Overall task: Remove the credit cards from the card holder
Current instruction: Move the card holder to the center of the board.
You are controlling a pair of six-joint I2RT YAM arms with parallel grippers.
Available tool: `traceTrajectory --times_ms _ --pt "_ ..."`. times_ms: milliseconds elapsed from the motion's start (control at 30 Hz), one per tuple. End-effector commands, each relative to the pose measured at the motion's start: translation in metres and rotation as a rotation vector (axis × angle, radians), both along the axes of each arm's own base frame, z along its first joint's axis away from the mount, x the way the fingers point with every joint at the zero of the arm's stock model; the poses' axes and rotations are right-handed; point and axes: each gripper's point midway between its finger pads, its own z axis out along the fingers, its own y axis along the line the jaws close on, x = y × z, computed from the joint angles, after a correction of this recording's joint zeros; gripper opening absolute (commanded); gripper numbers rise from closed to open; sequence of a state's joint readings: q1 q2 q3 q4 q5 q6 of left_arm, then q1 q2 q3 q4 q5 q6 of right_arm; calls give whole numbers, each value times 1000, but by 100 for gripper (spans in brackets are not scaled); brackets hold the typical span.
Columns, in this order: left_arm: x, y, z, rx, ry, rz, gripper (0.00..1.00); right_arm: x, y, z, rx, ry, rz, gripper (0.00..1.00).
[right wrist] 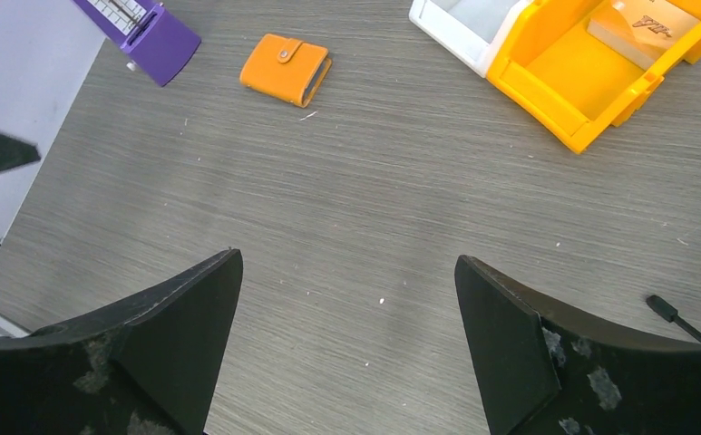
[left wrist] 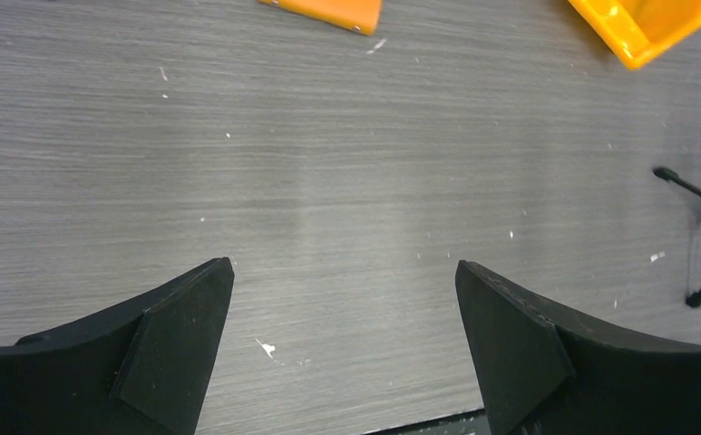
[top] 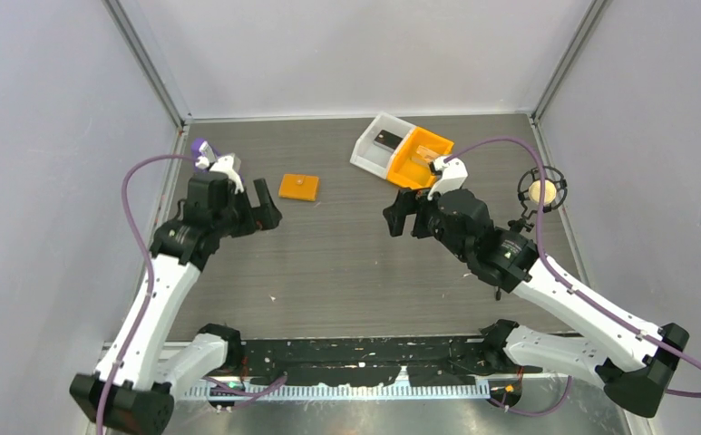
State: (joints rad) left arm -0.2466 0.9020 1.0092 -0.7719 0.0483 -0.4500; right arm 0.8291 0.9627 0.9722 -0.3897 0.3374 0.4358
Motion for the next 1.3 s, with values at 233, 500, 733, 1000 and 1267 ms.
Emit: traceTrajectory --times_ms 233,500,733,1000,1267 --pt "132 -5 -2 66 18 145 88 -21 -8 53 167 -144 61 96" --pt "207 -20 -77 4 214 171 74 -51 13 59 195 -174 289 98" --pt "234 -19 -134 -50 305 188 73 -63 6 70 213 -240 323 99" --pt "246 -18 -161 -114 354 176 70 -57 4 66 178 -245 303 99" --pt "238 -23 -169 -133 389 156 47 -47 10 59 148 -226 291 99"
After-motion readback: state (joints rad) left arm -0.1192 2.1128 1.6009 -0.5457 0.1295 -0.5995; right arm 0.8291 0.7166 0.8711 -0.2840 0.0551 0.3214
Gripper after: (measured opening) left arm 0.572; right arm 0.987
